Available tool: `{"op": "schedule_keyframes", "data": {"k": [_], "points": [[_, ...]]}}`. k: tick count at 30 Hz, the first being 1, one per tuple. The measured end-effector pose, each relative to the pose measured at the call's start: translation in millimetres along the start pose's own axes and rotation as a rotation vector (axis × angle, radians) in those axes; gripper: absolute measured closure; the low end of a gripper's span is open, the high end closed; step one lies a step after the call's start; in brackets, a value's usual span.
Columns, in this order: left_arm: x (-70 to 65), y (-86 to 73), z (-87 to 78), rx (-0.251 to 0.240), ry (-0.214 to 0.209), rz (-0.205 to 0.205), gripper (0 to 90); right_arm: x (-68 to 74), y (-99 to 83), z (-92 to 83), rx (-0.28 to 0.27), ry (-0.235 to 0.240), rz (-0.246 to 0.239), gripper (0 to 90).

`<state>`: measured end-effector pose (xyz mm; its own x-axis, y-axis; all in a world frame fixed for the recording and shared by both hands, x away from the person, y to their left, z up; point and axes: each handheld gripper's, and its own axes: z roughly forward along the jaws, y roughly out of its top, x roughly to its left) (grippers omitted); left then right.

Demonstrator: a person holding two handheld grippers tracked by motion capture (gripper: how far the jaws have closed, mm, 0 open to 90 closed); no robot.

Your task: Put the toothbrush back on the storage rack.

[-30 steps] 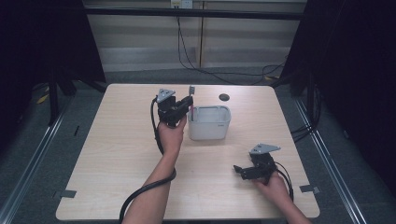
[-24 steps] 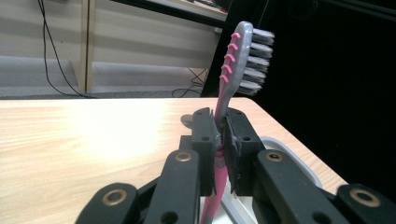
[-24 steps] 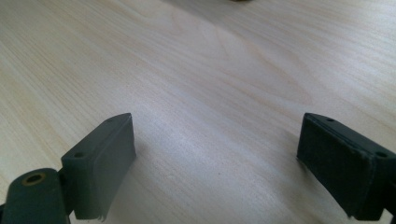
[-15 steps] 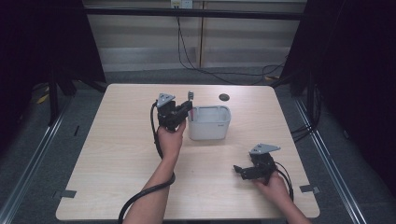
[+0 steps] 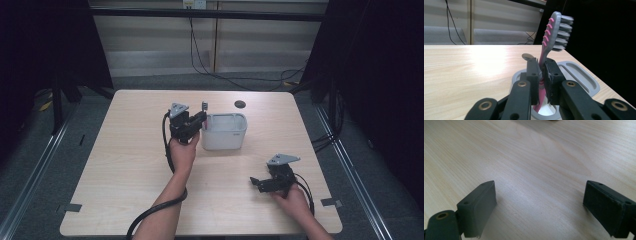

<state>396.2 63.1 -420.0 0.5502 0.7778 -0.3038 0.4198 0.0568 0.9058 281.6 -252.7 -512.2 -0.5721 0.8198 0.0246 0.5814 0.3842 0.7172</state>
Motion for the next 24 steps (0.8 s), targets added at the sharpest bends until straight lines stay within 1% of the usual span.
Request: {"op": "schedule_keyframes", "data": {"k": [1, 11, 17, 24], "points": [[0.2, -0.8, 0.1, 0.003, 0.0, 0.005, 83.4, 0.0, 0.0, 0.0, 0.0, 0.0, 0.0, 10.6], [-0.7, -6.3, 0.8, 0.016, 0.0, 0.011, 83.4, 0.1, 0.0, 0.0, 0.0, 0.0, 0.001, 10.5], [-3.1, -9.3, 0.1, 0.027, 0.005, 0.032, 83.4, 0.0, 0.0, 0.0, 0.0, 0.0, 0.001, 10.5], [-3.5, -13.2, -2.1, 0.031, 0.007, 0.041, 83.3, 0.0, 0.0, 0.0, 0.0, 0.0, 0.001, 10.5]]}}
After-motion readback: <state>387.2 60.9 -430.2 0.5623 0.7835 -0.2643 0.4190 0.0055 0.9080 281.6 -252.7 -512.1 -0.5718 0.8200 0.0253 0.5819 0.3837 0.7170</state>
